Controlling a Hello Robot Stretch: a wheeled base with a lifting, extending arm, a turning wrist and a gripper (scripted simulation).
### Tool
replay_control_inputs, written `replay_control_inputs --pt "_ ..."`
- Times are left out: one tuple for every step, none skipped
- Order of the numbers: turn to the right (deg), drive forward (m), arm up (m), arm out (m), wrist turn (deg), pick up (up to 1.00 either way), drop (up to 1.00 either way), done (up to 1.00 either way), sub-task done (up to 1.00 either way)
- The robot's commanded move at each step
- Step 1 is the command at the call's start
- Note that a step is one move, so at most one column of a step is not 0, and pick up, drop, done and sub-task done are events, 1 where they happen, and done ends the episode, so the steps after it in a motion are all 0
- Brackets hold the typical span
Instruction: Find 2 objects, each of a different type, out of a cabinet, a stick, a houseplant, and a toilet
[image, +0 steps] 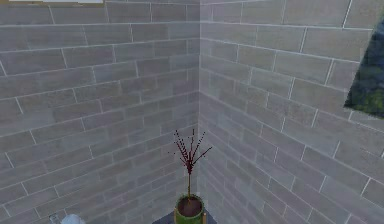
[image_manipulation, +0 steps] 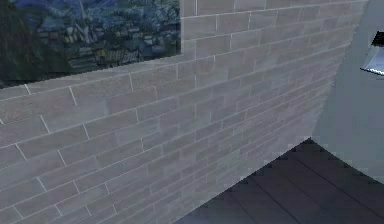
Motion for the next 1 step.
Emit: replay_control_inputs --pt "0.0 0.00 0.00 0.00 0.0 0.00 0.00 1.00 0.00"
